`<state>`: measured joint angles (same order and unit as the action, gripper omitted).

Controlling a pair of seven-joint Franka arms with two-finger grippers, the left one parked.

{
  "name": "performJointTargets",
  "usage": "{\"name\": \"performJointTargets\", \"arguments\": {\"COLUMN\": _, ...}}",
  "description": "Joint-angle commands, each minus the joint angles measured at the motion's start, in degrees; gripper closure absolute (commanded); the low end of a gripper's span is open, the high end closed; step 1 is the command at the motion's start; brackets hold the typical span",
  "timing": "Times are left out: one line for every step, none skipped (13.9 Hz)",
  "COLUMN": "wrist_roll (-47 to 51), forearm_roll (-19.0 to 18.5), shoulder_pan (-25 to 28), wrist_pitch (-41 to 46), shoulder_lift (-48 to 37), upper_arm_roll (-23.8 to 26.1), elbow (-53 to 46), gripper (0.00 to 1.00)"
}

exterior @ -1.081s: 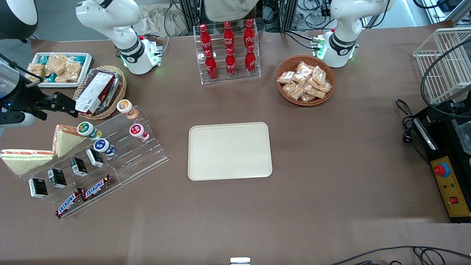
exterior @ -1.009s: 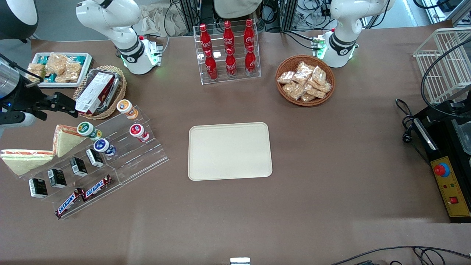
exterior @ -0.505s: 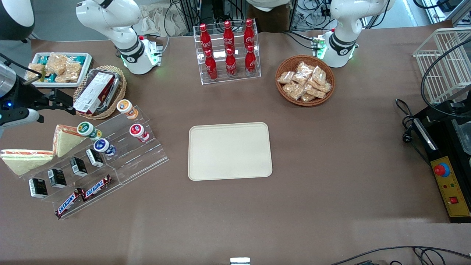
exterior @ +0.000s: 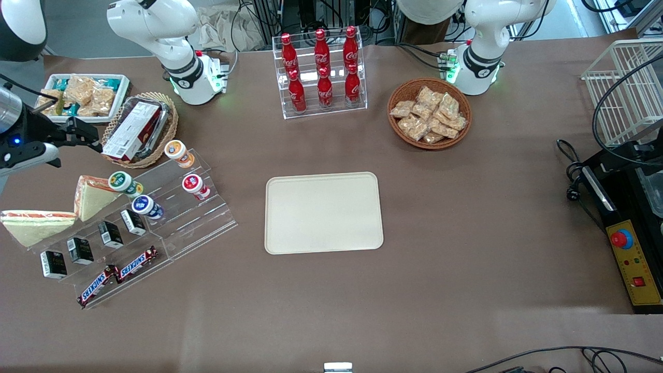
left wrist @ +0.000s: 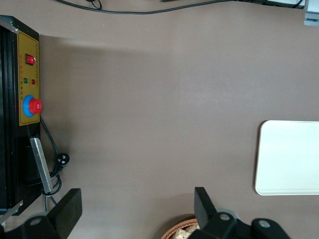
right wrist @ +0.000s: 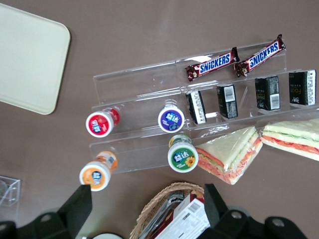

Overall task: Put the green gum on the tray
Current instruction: 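Move the right gripper over the acrylic rack toward the green gum bottle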

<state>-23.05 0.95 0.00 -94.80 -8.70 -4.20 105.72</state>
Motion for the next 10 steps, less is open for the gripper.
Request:
{"name": "performJointTargets", "arguments": {"wrist_roll": -2.1, "forearm_roll": -0.8, "shoulder_pan": -0.5, "wrist_pitch": -8.9, "shoulder_lift": -6.5, "upper_arm_roll": -0.8, "elbow": 12.8, "gripper": 0.00}}
{"name": "performJointTargets", "arguments": {"wrist_roll": -2.1, "forearm_roll": -0.8, "shoulder_pan": -0.7, "wrist_pitch": -11.1, "shoulder_lift": -6.8, "upper_arm_roll": -0.9, "elbow": 15.4, "gripper": 0.00}}
{"name": "performJointTargets", "arguments": {"wrist_roll": -2.1, "forearm_roll": -0.8, "shoulder_pan": -0.8, "wrist_pitch": -13.6, "shoulder_lift": -6.7, "upper_arm_roll": -1.1, "elbow": 17.7, "gripper": 0.00}}
{"name": "performJointTargets", "arguments": {"wrist_roll": -2.6, "forearm_roll": -0.9, "shoulder_pan": -0.8, "wrist_pitch": -17.0, "shoulder_lift": -6.7, "upper_arm_roll": -1.6, "elbow": 20.0, "gripper": 0.00}}
{"name": "performJointTargets", "arguments": {"wrist_roll": -3.7, "forearm_roll": -0.9, "shoulder_pan": -0.8, "wrist_pitch": -20.2, "shoulder_lift": -6.7, "upper_arm_roll": -1.8, "elbow": 22.7, "gripper": 0.00}}
{"name": "performJointTargets", "arguments": {"wrist_roll": -4.3, "forearm_roll": -0.9, "shoulder_pan": -0.9, "wrist_pitch": -23.6, "shoulder_lift": -6.7, "upper_arm_roll": -1.9, "elbow": 24.8, "gripper": 0.00}}
{"name": "performJointTargets", "arguments": {"wrist_roll": -4.7, "forearm_roll": -0.9, "shoulder_pan": -0.8, "wrist_pitch": -25.6, "shoulder_lift": -6.4, "upper_arm_roll": -2.8, "elbow": 26.2, "gripper": 0.00}}
{"name": "performJointTargets", "arguments": {"wrist_roll": -5.7, "forearm_roll": -0.9, "shoulder_pan": -0.9, "wrist_pitch": -26.7, "shoulder_lift": -6.0, "upper_arm_roll": -2.9, "elbow": 26.7, "gripper": 0.00}}
{"name": "performJointTargets", "arguments": {"wrist_roll": -6.4, "forearm_roll": -0.9, "shoulder_pan": -0.9, "wrist_pitch": -27.5, "shoulder_lift": -5.3, "upper_arm_roll": -3.2, "elbow": 26.9, "gripper": 0.00}}
{"name": "performJointTargets", "arguments": {"wrist_roll": -6.5, "forearm_roll": -0.9, "shoulder_pan": -0.9, "wrist_pitch": -28.2, "shoulder_lift": -4.5, "upper_arm_roll": -3.8, "elbow": 27.0, "gripper": 0.00}}
